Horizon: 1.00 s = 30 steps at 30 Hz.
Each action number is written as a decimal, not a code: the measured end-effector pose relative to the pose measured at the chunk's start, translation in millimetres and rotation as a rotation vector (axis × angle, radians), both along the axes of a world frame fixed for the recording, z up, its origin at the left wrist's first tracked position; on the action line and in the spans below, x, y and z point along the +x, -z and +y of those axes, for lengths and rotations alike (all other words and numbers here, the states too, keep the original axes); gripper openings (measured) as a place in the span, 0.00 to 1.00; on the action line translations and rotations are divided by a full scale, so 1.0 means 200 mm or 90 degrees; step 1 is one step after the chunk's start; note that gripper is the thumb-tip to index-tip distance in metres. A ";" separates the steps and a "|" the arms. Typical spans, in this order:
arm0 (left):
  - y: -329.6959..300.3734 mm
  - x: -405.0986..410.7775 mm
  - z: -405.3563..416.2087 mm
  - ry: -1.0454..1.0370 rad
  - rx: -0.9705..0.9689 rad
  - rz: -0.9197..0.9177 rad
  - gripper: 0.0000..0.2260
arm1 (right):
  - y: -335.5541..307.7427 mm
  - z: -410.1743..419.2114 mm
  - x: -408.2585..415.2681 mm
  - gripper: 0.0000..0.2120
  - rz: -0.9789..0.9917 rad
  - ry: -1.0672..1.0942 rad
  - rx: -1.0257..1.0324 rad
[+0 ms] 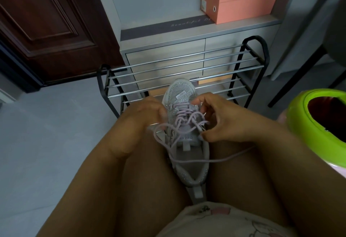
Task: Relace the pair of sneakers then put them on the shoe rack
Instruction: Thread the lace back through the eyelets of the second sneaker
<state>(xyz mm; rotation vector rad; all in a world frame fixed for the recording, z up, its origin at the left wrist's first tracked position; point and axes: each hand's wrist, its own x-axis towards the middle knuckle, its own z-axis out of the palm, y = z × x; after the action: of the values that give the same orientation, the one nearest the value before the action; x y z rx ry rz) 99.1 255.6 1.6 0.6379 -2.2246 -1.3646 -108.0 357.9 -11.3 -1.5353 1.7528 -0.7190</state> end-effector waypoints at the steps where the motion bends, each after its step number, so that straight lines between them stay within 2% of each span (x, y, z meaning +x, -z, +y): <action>1: 0.00 -0.03 0.01 -0.024 -0.077 -0.067 0.12 | -0.01 0.00 0.00 0.36 0.002 -0.006 0.004; 3: 0.00 -0.10 0.06 -0.060 -0.125 -0.140 0.16 | -0.01 0.00 0.01 0.38 0.006 -0.014 0.012; 5: 0.00 -0.14 0.09 -0.045 -0.190 -0.158 0.17 | 0.00 0.00 0.00 0.40 0.007 -0.018 0.020; 8: 0.03 -0.15 0.10 -0.028 -0.258 -0.209 0.11 | 0.01 0.00 0.00 0.41 0.025 -0.022 0.026; 10: 0.06 -0.15 0.10 -0.035 -0.245 -0.230 0.07 | 0.01 0.00 -0.01 0.41 0.036 -0.024 0.025; 15: 0.08 -0.15 0.07 0.035 -0.178 -0.165 0.07 | 0.01 0.00 -0.01 0.41 0.052 -0.018 0.021; 18: 0.09 -0.16 0.09 0.006 -0.212 -0.204 0.10 | 0.01 0.00 0.00 0.42 0.066 -0.020 0.018; 20: 0.09 -0.16 0.11 -0.018 -0.220 -0.258 0.07 | 0.01 0.00 0.00 0.43 0.060 -0.026 0.022; 22: 0.07 -0.17 0.14 -0.025 -0.184 -0.276 0.02 | 0.01 0.00 0.01 0.45 0.065 -0.026 0.029; 25: 0.01 -0.16 0.16 0.001 -0.120 -0.234 0.02 | 0.02 0.01 0.01 0.46 0.082 -0.020 0.029; 30: -0.05 -0.06 0.09 0.061 0.243 0.007 0.05 | 0.02 0.00 -0.01 0.42 0.083 -0.013 0.037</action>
<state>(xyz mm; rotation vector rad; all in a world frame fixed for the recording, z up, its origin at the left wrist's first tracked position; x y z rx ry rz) 87.4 273.6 11.3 0.6532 -2.0223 -1.8595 -110.1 358.9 -15.8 -1.5903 1.8330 -0.5643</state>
